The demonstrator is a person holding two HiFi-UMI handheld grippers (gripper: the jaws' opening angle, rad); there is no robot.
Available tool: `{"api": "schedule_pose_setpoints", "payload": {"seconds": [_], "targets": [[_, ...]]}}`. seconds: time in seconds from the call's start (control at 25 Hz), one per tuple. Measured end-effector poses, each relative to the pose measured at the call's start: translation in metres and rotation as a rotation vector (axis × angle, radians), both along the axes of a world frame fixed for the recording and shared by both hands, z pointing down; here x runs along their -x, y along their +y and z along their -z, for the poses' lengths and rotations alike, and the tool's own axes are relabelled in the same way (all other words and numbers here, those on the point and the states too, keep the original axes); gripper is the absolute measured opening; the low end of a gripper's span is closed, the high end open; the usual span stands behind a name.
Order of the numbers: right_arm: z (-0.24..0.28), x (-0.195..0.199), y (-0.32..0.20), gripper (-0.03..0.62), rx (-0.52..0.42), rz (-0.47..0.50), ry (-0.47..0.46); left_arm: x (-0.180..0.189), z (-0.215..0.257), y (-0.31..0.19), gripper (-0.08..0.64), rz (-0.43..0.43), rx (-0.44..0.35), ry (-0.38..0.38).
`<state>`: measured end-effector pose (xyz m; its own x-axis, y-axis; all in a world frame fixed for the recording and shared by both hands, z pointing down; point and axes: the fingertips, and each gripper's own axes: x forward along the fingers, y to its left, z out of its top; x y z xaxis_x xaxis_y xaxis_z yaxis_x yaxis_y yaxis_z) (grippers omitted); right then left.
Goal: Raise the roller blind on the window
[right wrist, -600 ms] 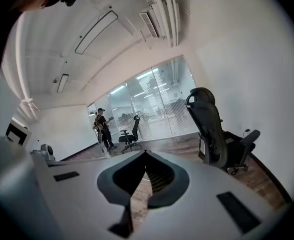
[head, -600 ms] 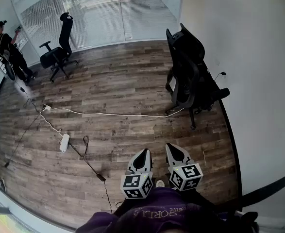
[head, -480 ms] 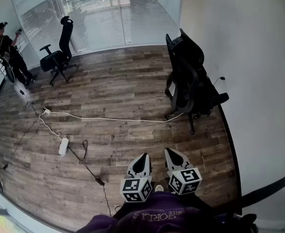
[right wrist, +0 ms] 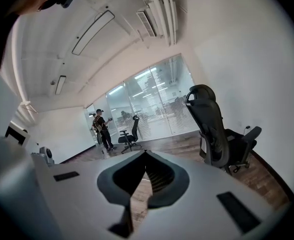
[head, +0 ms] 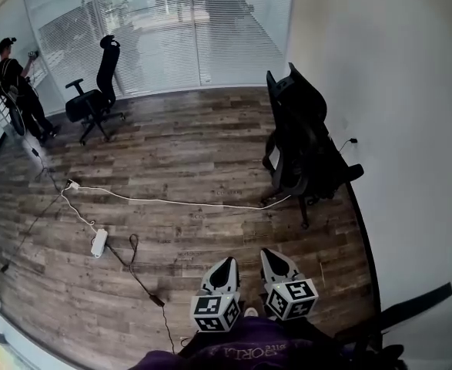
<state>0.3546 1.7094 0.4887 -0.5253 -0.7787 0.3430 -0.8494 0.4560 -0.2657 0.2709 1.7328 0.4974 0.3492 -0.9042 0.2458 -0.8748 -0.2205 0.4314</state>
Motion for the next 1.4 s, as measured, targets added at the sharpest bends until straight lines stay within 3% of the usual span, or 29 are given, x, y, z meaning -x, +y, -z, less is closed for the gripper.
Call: {"api": "schedule_pose_setpoints", "payload": {"seconds": [0.4,0.6,0.84,1.04,1.2,1.4], "targets": [[-0.016,0.058,-0.028,-0.003,-0.019,0.037,0.022,0.058,-0.034,-0.019,0.000,0.054,0.059,-0.006],[-0.032,0.076,-0.071,-0.003,0.014,0.038,0.062,0.071,-0.045,-0.060,0.000,0.044,0.071,0.012],[-0.033,0.113,-0.193,-0.003,-0.024,0.084,0.034,0.101,-0.052,-0.174,0.000,0.079,0.069,-0.003],[-0.006,0.140,-0.302,-0.003,-0.065,0.123,0.036,0.126,-0.026,-0.293,0.000,0.068,0.023,-0.042],[-0.001,0.141,-0.380,-0.003,-0.087,0.105,0.051,0.144,-0.013,-0.374,0.000,0.095,-0.003,-0.044],[-0.003,0.144,-0.448,-0.003,-0.068,0.087,0.061,0.142,-0.021,-0.441,0.000,0.061,0.029,-0.038]]}}
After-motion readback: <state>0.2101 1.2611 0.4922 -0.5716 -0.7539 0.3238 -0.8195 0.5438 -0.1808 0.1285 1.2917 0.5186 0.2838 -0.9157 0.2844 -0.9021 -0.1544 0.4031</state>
